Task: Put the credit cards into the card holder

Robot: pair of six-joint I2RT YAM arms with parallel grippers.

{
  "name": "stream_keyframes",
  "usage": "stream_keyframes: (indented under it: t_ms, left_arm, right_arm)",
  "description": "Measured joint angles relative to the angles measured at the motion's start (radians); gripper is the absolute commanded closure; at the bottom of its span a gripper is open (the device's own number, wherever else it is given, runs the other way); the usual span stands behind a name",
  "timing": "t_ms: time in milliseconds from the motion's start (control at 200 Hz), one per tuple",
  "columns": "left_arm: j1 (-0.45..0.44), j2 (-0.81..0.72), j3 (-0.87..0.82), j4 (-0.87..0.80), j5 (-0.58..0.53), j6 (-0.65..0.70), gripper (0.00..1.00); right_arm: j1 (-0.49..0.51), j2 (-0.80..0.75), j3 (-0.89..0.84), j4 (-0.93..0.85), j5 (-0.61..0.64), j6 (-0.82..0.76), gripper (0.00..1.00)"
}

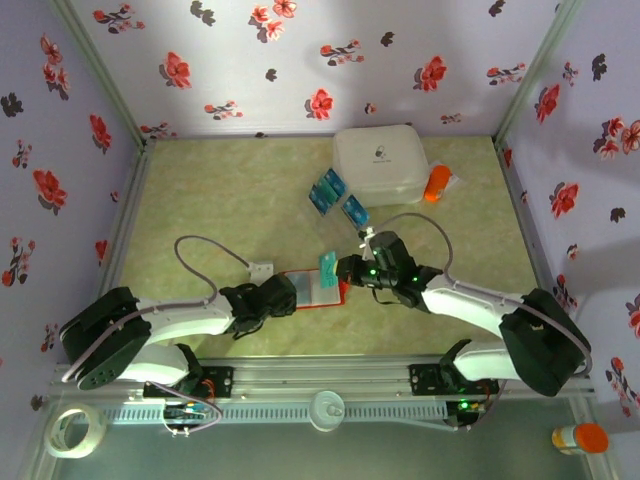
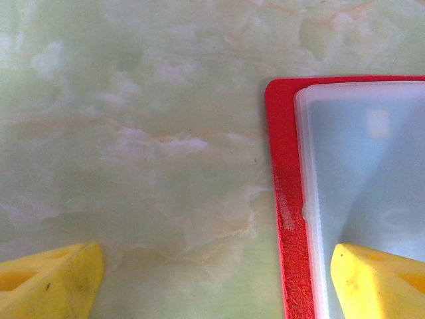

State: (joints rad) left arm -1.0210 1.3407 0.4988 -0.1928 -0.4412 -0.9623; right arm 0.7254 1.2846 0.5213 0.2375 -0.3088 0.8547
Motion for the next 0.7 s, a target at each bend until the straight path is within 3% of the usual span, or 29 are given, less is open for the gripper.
stream_keyframes:
  t_ms: [315, 555, 700]
  left_arm:
    - [0.0, 0.002, 0.032, -0.112, 0.011, -0.016, 0.1]
    - [0.0, 0.037, 0.068, -0.157, 0.015, -0.034, 0.1]
    - [0.0, 0.037, 0.07, -0.161, 0.016, -0.034, 0.1]
  right_arm:
    - [0.028, 0.044, -0.093, 0.212, 0.025, 0.093, 1.0]
    - [0.035, 0.053, -0.095, 0.261, 0.051, 0.119, 1.0]
    - [0.037, 0.14, -0.061, 0.272, 0.037, 0.126, 1.0]
